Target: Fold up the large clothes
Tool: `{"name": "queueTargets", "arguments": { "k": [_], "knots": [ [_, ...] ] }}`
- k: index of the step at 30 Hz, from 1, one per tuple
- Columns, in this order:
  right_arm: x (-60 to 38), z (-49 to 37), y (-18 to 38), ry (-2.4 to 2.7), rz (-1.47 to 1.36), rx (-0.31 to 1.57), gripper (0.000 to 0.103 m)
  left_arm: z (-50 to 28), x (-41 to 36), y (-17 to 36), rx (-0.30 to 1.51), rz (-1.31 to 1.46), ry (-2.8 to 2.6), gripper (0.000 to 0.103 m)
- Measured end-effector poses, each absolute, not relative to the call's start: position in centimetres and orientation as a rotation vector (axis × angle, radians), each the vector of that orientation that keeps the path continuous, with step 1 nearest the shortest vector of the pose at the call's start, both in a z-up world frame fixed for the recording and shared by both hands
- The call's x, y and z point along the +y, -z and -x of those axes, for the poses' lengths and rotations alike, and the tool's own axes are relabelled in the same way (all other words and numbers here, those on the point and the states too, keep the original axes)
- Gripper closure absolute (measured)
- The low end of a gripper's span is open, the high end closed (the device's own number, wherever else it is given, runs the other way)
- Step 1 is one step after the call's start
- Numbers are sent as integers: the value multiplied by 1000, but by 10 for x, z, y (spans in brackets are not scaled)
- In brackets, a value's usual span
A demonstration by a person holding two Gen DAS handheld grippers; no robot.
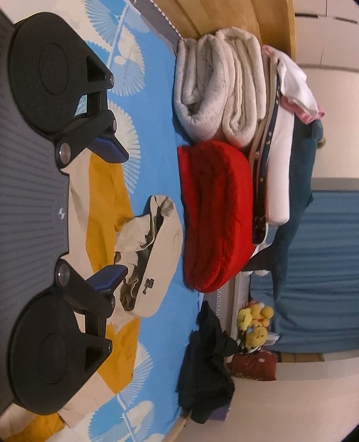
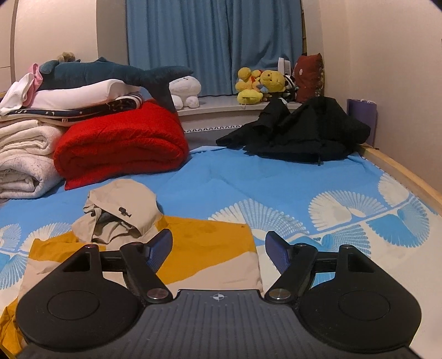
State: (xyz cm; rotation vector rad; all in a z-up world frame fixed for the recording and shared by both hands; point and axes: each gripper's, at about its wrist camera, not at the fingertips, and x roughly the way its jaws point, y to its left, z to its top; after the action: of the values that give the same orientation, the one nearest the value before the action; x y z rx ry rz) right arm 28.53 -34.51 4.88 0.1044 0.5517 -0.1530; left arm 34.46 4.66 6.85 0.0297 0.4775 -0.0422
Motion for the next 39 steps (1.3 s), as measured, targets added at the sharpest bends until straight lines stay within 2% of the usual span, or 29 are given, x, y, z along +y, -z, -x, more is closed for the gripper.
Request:
{"name": "queueTargets", "arguments": {
  "k": [2,4,6,13,18,21,23,25,27,29,30,31,32,33,39],
  "knots": [
    [-348,-288,-52,156,-105,547,27,-367,45,-65,517,-26,56,37],
    [-351,-292,-54,161,-104,544,27,-398,42,-62,560,-12,68,69],
    [-355,-295,-53,169,-111,554,27,-433,42,-62,579,9,79,86],
    [-366,-309,-39,188,-117,613,28,-579,52,-51,671,147,60,85],
    [-372,-318,-24,208,-110,660,32,-672,53,-20,761,237,68,83],
    [-375,-324,-16,221,-105,690,48,-714,52,5,803,283,46,73],
    [-380,-327,-14,209,-136,691,73,-735,51,20,816,311,15,61],
    [-380,-330,-11,195,-148,694,82,-750,55,33,814,348,-18,52],
    [-379,-331,-9,190,-148,699,83,-760,58,46,828,370,-48,51],
    [-377,-332,-8,184,-146,704,83,-767,61,56,844,378,-78,53],
    [-377,-333,-8,185,-146,708,83,-770,61,60,848,380,-82,61],
    [-378,-334,-7,186,-146,713,83,-770,60,61,848,380,-71,84],
    [-379,-334,-6,190,-150,720,83,-771,57,59,848,376,-45,93],
    [-380,-335,-6,194,-155,725,83,-768,54,55,836,362,-28,98],
    [-382,-331,-13,182,-171,714,83,-702,24,-19,698,279,129,101]
  ]
}}
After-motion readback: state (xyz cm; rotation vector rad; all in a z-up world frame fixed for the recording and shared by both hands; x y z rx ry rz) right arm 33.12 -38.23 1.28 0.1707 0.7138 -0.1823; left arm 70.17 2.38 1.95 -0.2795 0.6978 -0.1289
